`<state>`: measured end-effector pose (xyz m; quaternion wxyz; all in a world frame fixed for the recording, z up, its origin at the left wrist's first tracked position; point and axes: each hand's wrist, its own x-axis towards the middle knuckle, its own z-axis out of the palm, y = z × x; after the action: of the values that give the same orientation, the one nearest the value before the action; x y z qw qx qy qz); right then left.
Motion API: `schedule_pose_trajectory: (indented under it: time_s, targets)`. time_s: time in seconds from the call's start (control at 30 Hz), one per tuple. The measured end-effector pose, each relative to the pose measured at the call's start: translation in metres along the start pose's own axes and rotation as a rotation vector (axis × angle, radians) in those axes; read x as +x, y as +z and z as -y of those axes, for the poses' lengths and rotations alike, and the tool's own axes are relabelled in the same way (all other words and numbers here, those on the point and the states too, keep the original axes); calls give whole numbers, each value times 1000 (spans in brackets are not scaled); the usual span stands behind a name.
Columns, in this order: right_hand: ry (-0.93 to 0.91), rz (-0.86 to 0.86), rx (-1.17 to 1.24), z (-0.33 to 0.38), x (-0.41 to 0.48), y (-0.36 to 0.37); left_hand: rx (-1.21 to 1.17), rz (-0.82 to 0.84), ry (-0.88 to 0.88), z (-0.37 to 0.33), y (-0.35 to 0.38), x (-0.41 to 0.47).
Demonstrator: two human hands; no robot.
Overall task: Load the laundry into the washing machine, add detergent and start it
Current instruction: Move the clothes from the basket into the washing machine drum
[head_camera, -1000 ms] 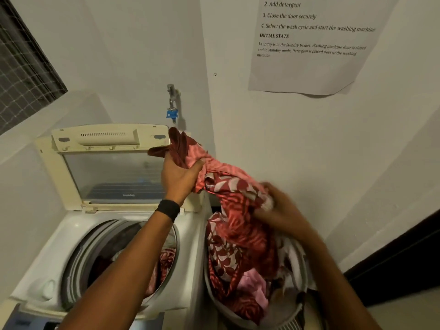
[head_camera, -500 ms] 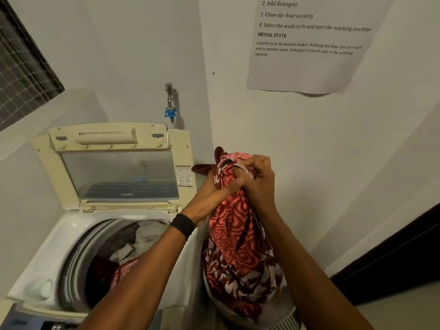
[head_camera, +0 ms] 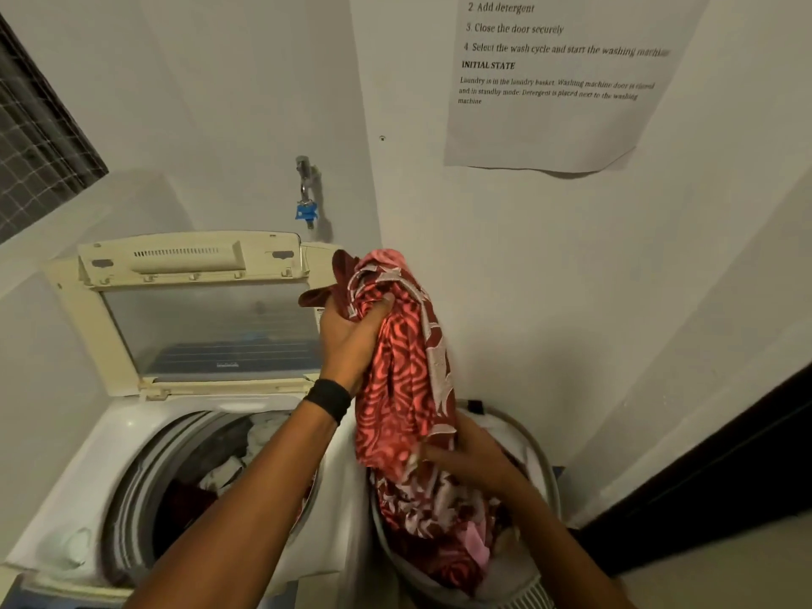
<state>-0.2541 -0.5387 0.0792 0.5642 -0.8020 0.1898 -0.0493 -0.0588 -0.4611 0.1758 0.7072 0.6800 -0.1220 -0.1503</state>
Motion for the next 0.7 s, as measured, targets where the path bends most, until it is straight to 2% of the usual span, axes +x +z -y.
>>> schedule_pose_trajectory:
  time_s: [0.07, 0.13, 0.23, 0.33, 0.5, 0.57, 0.63, 0.7]
  targets:
    - [-22, -176, 2, 11, -7, -29, 79, -70, -7, 2, -13, 4]
    - [-151, -401, 74, 38, -14, -62, 220, -91, 6, 8, -25, 5]
    - [-397, -618, 208, 86, -8, -86, 326, 22, 63, 18, -19, -8]
    - [-430, -704, 428, 116, 24, -72, 292, 170, 48, 19, -2, -22]
    - [-328, -622, 341, 101, 61, -45, -113, 399, -238, 1, -4, -48]
    - [-294, -618, 273, 95, 64, -44, -244, 483, -261, -2, -14, -50]
    - [-279, -571, 241, 92, 65, -47, -254, 577, -269, -5, -21, -51]
    - [-288, -489, 222, 94, 64, -46, -104, 608, -254, -5, -16, -51]
